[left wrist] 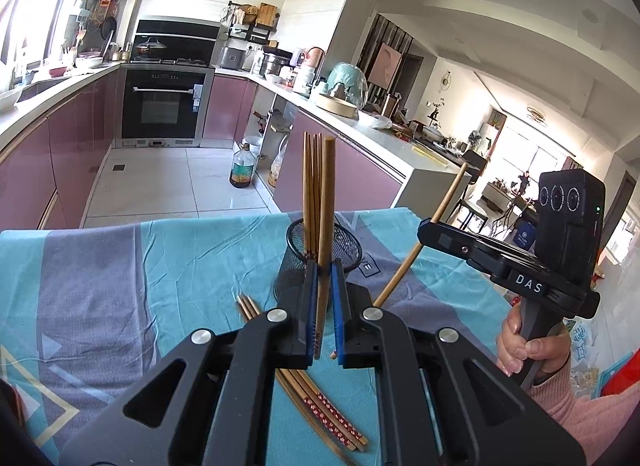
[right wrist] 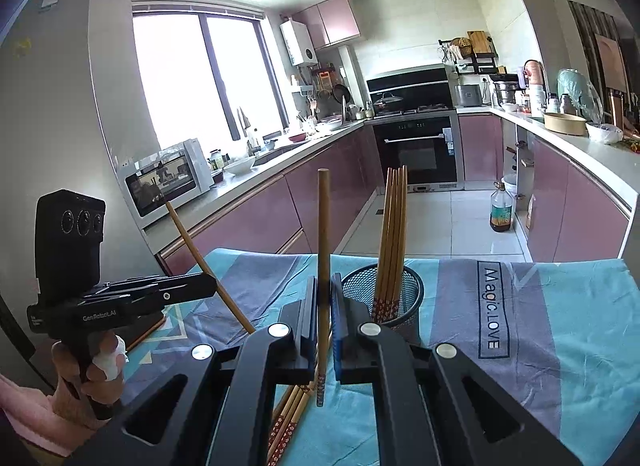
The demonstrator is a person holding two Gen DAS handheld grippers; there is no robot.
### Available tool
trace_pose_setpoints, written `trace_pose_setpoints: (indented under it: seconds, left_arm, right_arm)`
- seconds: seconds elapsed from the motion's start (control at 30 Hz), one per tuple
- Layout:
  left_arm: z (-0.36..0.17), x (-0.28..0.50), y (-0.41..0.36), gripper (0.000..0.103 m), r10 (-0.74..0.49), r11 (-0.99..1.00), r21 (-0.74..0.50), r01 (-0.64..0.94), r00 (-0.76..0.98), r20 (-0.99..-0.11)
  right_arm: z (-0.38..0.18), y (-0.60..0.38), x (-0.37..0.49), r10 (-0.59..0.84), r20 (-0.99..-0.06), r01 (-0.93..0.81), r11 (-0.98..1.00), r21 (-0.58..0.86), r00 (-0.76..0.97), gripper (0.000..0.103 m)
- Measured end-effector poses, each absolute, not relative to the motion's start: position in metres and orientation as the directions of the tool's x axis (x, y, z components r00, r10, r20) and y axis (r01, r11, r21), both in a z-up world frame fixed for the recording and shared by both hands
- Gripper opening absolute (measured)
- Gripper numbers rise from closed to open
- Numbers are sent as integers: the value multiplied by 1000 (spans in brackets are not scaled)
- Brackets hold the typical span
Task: Organize utensils
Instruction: 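Lower the left gripper's chopstick into the cup while the right gripper lowers its own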
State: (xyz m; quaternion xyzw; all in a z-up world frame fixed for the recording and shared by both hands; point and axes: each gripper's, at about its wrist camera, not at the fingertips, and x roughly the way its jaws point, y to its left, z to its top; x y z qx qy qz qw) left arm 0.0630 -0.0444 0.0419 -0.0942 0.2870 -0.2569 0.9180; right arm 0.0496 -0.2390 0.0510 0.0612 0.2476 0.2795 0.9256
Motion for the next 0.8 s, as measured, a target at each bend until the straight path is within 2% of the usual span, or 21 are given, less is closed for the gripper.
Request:
trace_pose_setpoints:
  seconds: [0.8]
  left_arm:
    - [91, 96, -63, 7, -518, 855, -235, 462, 758, -396]
  right_arm:
    - [101, -254, 71, 513, -340, -482, 858, 178, 788, 5]
